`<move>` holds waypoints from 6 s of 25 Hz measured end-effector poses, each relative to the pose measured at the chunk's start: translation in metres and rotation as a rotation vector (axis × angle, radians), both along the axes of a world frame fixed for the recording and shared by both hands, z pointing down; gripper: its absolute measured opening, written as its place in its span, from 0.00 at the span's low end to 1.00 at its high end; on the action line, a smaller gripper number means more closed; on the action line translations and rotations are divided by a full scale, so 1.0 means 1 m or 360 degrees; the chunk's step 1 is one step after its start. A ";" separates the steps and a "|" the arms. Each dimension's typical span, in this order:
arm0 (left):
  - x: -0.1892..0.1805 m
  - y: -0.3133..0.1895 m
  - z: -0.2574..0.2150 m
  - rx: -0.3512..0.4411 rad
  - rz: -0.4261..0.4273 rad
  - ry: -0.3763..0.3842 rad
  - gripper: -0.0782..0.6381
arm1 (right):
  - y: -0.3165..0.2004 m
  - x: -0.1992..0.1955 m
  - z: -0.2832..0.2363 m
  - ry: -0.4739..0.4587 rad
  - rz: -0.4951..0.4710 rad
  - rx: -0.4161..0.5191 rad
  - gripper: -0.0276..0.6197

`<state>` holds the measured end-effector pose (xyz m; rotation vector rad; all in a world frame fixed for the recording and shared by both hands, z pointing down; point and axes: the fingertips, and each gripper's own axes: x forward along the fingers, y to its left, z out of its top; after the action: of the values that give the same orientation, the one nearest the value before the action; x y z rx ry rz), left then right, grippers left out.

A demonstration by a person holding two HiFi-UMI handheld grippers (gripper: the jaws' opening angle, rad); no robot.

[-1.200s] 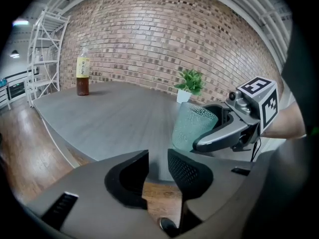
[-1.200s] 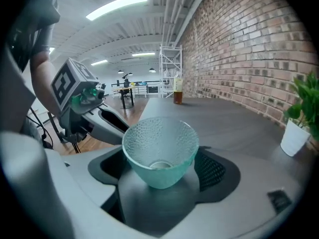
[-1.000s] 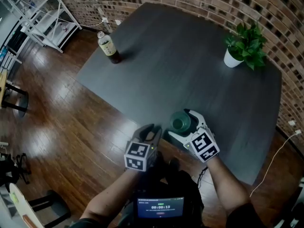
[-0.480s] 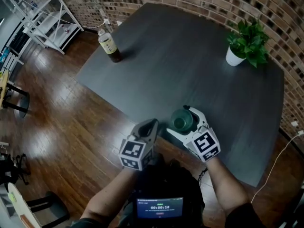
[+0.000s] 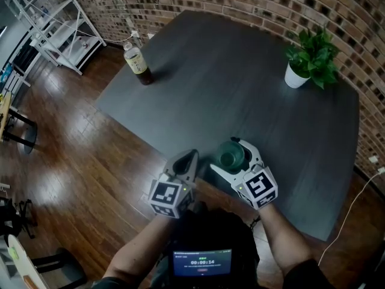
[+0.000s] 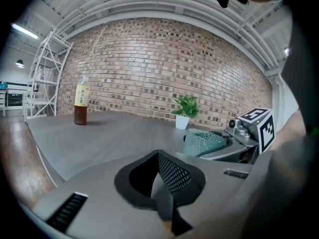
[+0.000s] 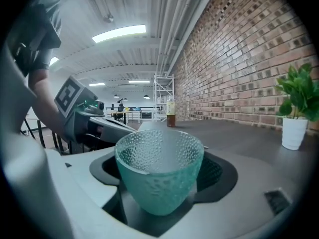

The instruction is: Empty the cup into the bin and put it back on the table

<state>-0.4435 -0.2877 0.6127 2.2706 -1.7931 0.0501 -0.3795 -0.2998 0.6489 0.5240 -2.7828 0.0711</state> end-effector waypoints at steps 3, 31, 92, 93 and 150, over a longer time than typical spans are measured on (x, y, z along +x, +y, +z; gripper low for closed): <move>-0.002 0.001 -0.019 0.0026 0.0007 0.0010 0.11 | 0.001 0.002 -0.016 -0.0048 0.0047 -0.0051 0.66; 0.031 -0.002 -0.204 0.0234 0.0270 0.0094 0.11 | 0.015 0.055 -0.213 -0.0050 0.0234 0.0039 0.66; 0.589 0.103 -0.253 0.0268 0.1430 0.0119 0.11 | 0.195 0.599 -0.257 -0.0044 0.1436 0.0072 0.66; 0.595 0.102 -0.253 0.0267 0.1451 0.0121 0.11 | 0.195 0.604 -0.257 -0.0043 0.1456 0.0074 0.66; 0.710 -0.020 -0.263 0.0283 0.0964 0.0109 0.11 | 0.032 0.851 -0.254 0.0461 0.1179 0.0054 0.66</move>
<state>0.2667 -0.3081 0.3502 2.8199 -1.0552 -0.0809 0.4714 -0.2680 0.3952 1.4162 -2.1800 0.0987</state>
